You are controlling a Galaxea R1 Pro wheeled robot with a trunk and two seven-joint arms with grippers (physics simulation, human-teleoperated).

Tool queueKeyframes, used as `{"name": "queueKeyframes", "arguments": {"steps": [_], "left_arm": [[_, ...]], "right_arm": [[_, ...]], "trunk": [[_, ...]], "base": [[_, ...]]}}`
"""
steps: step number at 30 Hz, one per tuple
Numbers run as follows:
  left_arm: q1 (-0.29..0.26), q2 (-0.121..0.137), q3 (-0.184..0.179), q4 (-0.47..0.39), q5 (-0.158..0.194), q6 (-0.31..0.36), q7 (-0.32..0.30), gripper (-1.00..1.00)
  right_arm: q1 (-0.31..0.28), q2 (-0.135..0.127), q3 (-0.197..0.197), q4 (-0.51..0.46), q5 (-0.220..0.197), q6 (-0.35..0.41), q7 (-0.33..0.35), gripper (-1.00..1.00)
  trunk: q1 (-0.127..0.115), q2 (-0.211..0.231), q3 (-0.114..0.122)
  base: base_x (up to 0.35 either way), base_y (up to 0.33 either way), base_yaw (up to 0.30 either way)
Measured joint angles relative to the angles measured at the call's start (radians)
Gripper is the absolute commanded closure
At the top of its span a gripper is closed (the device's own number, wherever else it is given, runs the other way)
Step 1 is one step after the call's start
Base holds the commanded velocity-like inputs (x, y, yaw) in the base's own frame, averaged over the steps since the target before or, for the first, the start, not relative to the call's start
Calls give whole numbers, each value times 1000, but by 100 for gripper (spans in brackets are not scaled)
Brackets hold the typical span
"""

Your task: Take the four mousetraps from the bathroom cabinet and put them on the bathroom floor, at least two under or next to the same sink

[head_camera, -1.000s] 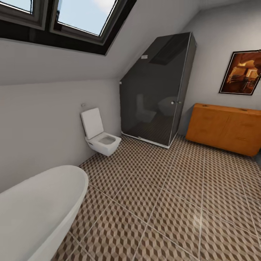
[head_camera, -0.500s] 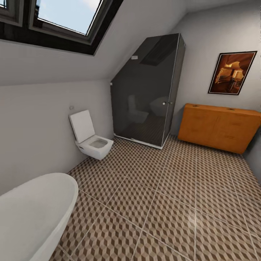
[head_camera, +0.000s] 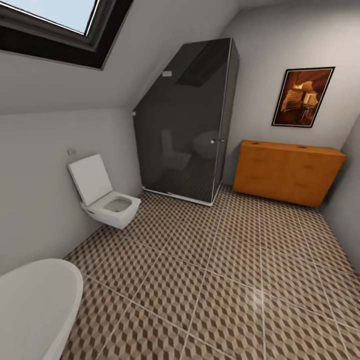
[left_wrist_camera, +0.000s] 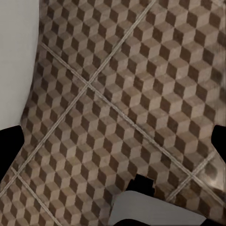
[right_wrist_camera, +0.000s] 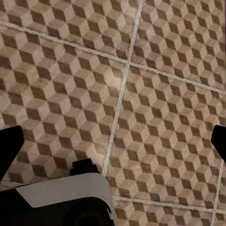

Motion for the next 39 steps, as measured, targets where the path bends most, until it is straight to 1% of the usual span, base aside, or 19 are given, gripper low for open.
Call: {"name": "queueKeyframes", "arguments": {"steps": [5, 15, 29, 33, 39], "left_arm": [[0, 0, 0, -3, -1, 0, 0, -100], [0, 0, 0, -4, -1, -1, 0, -100], [0, -1, 0, -9, -1, -2, -2, -100], [0, -1, 0, -9, -1, -1, -31, -100], [0, -1, 0, -9, -1, -1, -42, -100]], "right_arm": [[0, 0, 0, 0, 0, 0, 0, -100], [0, 0, 0, 0, -2, 1, 0, -100], [0, 0, 0, -1, -2, 7, 0, -100], [0, 0, 0, -2, -1, 9, 0, -100], [0, -1, 0, -2, 0, 9, 0, -100]], "trunk": [[0, 0, -3], [0, 0, -3], [1, 0, -3], [1, 0, -3], [1, 0, -3]], "base": [[324, -51, -269], [236, -169, -284], [10, -9, -283], [0, 0, -281], [0, 0, -284]]}}
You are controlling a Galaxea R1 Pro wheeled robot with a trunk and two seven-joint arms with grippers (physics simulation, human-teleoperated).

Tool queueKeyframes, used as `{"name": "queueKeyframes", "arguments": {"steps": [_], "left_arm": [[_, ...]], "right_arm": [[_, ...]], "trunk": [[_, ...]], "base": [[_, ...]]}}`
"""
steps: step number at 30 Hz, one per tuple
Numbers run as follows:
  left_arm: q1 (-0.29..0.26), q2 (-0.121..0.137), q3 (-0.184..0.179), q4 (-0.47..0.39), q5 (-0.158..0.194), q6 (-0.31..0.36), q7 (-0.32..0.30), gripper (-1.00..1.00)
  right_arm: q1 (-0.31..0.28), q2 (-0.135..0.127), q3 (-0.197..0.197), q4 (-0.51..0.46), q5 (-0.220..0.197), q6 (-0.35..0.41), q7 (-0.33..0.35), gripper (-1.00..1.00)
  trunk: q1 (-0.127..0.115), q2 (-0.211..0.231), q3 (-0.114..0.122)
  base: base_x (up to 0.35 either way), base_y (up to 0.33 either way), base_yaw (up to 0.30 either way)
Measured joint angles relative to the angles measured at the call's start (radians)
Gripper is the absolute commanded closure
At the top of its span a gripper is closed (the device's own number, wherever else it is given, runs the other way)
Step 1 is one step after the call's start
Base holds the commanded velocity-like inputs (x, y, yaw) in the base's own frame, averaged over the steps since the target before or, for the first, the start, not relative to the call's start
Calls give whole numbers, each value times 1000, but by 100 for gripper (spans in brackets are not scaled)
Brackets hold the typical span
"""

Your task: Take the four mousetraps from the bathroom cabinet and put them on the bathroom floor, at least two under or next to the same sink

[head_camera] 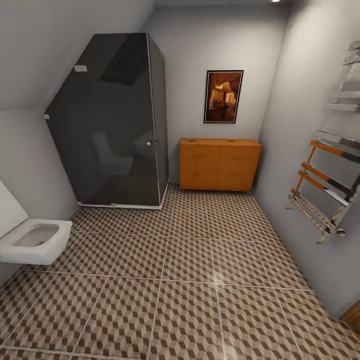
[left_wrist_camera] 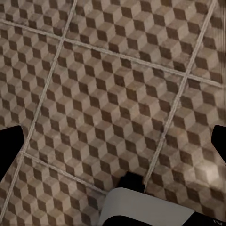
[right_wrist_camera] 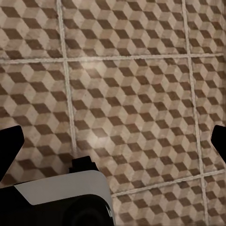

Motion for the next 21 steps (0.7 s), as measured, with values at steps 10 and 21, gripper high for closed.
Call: {"name": "queueKeyframes", "arguments": {"steps": [10, 21], "left_arm": [[0, 0, 0, 0, 0, 0, -3, -100], [0, -1, 0, 0, 0, 0, -3, -100]], "right_arm": [[0, 1, 2, 2, 6, 0, 1, -100], [0, -2, 19, 1, 25, 6, 3, -100]], "trunk": [[0, 0, 0], [0, 0, 0]], "base": [[0, 0, -101], [0, 0, -5]]}}
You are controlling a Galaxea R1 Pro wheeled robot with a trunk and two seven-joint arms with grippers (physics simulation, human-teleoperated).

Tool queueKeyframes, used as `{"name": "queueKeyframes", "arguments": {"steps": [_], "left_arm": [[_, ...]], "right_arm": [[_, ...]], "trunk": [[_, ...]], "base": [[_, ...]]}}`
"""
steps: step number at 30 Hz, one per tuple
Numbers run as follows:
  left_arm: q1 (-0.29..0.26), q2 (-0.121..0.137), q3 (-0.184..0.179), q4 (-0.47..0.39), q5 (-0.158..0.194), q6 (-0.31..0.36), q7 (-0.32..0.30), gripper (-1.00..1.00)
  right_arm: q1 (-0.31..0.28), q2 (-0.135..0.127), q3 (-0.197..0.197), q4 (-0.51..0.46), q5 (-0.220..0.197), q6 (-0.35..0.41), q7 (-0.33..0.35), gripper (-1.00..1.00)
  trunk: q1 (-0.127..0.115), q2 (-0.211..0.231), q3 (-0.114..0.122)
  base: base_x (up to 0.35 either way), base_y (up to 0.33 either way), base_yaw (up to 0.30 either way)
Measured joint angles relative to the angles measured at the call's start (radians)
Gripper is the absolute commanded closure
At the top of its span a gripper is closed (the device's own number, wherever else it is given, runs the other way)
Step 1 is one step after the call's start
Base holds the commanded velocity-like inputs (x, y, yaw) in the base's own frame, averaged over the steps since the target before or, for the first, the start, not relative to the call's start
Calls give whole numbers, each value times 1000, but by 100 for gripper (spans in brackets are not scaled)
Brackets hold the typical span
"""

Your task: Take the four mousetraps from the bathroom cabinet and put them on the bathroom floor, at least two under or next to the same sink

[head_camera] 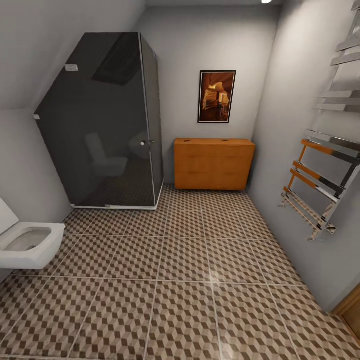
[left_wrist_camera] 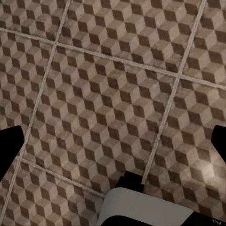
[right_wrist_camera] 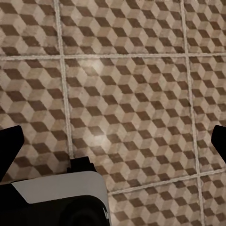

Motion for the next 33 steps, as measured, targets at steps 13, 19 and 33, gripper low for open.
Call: {"name": "queueKeyframes", "arguments": {"steps": [13, 19, 33], "left_arm": [[0, 1, 0, 1, 0, 0, 0, -100], [0, 1, 0, 1, 0, 0, 0, -100], [0, 3, 0, 2, 0, 0, 0, -100]], "right_arm": [[0, 7, -2, -1, -2, -9, -2, -100], [0, 7, -3, -1, -2, -10, -2, -100], [0, 7, -3, -1, -2, -10, -2, -100]], "trunk": [[0, 0, 8], [0, 0, 17], [0, 0, 37]], "base": [[0, 0, -68], [0, 0, -180], [0, 0, -190]]}}
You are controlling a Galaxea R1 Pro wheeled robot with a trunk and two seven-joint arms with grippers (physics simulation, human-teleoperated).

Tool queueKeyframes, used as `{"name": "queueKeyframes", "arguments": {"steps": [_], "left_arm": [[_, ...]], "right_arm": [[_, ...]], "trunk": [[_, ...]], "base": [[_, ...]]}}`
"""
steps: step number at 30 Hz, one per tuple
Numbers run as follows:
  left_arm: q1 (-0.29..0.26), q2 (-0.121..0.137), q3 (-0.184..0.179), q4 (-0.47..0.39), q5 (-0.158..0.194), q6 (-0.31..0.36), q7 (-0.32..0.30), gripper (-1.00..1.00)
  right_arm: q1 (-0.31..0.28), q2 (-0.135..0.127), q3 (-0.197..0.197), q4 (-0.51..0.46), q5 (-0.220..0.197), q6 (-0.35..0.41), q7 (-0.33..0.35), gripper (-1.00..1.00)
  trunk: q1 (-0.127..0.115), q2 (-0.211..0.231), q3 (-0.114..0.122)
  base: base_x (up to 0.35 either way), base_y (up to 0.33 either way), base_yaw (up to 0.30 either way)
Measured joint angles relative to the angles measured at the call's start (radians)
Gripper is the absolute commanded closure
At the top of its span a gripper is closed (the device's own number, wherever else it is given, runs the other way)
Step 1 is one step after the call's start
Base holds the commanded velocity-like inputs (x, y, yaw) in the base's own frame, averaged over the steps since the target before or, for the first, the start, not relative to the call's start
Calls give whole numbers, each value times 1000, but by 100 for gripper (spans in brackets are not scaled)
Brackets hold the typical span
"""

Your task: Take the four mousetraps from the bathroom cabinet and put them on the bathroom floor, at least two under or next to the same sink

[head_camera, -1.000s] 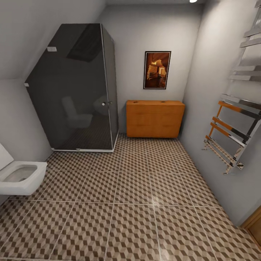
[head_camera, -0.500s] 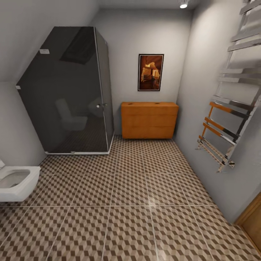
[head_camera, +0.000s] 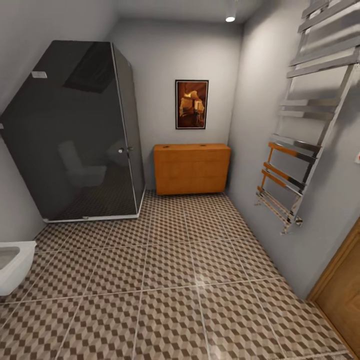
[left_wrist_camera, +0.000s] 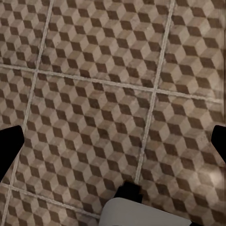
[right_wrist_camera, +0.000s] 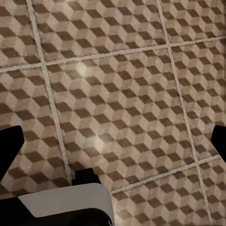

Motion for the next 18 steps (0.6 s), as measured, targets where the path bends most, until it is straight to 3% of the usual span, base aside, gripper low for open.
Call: {"name": "queueKeyframes", "arguments": {"steps": [8, 18], "left_arm": [[0, 0, 0, 0, 0, 0, 0, -100], [0, 2, 0, 2, 0, 0, 0, -100]], "right_arm": [[0, -1, 0, 0, 0, 0, 0, -100], [0, -2, 0, 0, 1, 1, 0, -100]], "trunk": [[0, 0, 11], [-1, 0, 16]], "base": [[40, 0, -188], [261, 0, -58]]}}
